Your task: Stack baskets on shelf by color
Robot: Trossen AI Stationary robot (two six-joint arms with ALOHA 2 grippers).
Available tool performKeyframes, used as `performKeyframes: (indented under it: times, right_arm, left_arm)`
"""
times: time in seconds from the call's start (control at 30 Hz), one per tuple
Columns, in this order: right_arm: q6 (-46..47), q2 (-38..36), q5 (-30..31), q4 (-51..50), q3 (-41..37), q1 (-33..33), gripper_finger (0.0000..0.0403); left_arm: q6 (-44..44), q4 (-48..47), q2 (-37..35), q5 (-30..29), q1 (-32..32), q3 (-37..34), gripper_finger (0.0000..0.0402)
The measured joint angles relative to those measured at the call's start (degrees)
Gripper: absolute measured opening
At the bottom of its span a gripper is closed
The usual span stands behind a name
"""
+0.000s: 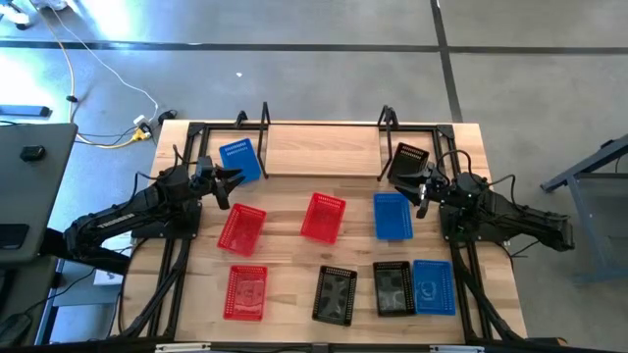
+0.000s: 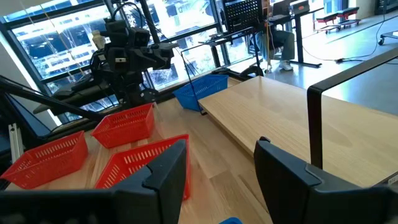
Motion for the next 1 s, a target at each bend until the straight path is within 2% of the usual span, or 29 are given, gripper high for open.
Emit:
performKeyframes:
  times: [0.23,0.37,0.57,0.7,0.93,1.0]
  right_arm:
    - [0.0,0.0,0.0,0.0,0.0,0.0,0.0171]
    - [0.0,0.0,0.0,0.0,0.0,0.0,0.0171]
    - [0.0,0.0,0.0,0.0,0.0,0.0,0.0171]
    - [0.0,0.0,0.0,0.0,0.0,0.0,0.0171]
    - [0.0,0.0,0.0,0.0,0.0,0.0,0.0171]
    - [0.0,0.0,0.0,0.0,0.0,0.0,0.0171]
  left_arm:
    - [-0.1,0.0,0.0,0.0,0.0,0.0,0.0135]
    - [-0.7,0.0,0.0,0.0,0.0,0.0,0.0152]
    - [-9.6,0.0,0.0,0.0,0.0,0.0,0.0189]
    - [-13.5,1.6,0.0,0.2,0.0,0.0,0.0195]
    - [-16.7,13.1,0.0,7.4,0.0,0.1,0.0186]
    - [-17.5,13.8,0.0,9.2,0.0,1.2,0.0183]
